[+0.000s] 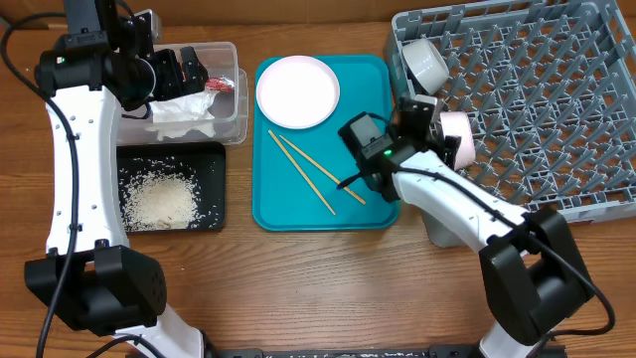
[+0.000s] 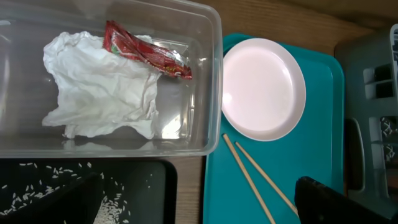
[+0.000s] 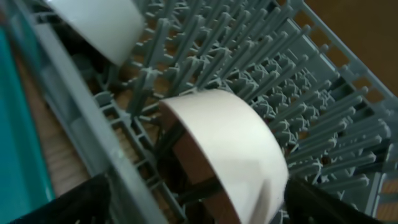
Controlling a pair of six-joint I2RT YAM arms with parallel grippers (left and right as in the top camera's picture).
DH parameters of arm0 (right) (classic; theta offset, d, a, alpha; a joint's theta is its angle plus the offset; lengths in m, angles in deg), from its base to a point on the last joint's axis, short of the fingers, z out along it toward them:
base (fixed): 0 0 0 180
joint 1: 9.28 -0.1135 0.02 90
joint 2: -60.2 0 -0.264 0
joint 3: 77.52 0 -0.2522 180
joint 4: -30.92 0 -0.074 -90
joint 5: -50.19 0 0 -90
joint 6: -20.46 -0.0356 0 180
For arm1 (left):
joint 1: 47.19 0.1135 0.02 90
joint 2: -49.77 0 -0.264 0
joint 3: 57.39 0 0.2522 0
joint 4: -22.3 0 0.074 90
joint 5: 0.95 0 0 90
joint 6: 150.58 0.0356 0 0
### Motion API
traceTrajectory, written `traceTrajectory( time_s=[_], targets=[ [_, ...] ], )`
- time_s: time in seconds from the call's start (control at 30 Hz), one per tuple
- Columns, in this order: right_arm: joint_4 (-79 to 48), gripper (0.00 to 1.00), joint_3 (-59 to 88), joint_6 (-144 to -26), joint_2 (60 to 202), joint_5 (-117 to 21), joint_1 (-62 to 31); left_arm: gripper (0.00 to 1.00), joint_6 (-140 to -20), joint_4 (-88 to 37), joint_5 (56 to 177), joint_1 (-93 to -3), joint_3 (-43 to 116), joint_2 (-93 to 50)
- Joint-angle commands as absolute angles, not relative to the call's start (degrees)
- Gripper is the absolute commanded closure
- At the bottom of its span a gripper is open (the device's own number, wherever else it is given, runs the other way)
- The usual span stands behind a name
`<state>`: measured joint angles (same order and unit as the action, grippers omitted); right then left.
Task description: Sort waste into correct bins and load items into the dishwasher
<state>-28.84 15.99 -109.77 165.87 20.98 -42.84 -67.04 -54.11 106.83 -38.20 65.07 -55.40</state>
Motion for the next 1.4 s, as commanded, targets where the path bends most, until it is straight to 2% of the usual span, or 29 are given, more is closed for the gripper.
traceTrajectory(
  time_s=[0.0, 0.33, 0.53, 0.67, 0.77, 1.0, 1.07, 1.17, 1.3, 1.37],
  targets=[
    [-28.64, 0.0, 14.81, -108.94, 166.39, 17.77, -43.35, 0.0, -66.39, -54.22, 106.55, -38.22, 65.9, -53.71],
    [-24.97, 0.0, 5.96, -91.92, 166.39, -16.94, -43.35, 0.0, -66.39, -54.22, 106.55, -38.22, 65.9, -53.71],
    [-21.02, 0.0, 4.89, -91.89, 166.39, -30.9, -42.95, 0.0, -66.39, -54.22, 106.55, -38.22, 65.9, -53.71],
    [-21.85, 0.0, 3.36, -96.79, 166.39, -42.73, -42.41, 0.0, -66.39, -54.22, 106.55, -38.22, 65.9, -53.71],
    [-22.35, 0.0, 0.48, -97.9, 166.39, -54.62, -42.32, 0.0, -66.36, -54.22, 106.57, -38.22, 65.9, -53.71],
    [-22.0, 0.0, -9.1, -99.96, 166.39, -70.51, -41.36, 0.0, -66.39, -54.22, 106.55, -38.22, 65.9, -53.71],
    [-22.35, 0.0, -10.19, -99.37, 166.28, -71.25, -40.88, 0.0, -66.36, -54.22, 106.55, -38.22, 65.9, -53.71],
    [-24.43, 0.0, -10.26, -97.86, 166.31, -64.94, -39.74, 0.0, -66.39, -54.22, 106.55, -38.22, 65.9, -53.71],
    [-30.48, 0.0, -10.23, -97.05, 166.72, -42.95, -38.95, 0.0, -66.39, -54.22, 106.57, -38.22, 65.9, -53.71],
    [-32.12, 0.0, -10.23, -93.58, 167.16, -36.3, -38.78, 0.0, -66.39, -54.22, 106.57, -38.22, 65.9, -53.71]
  ],
)
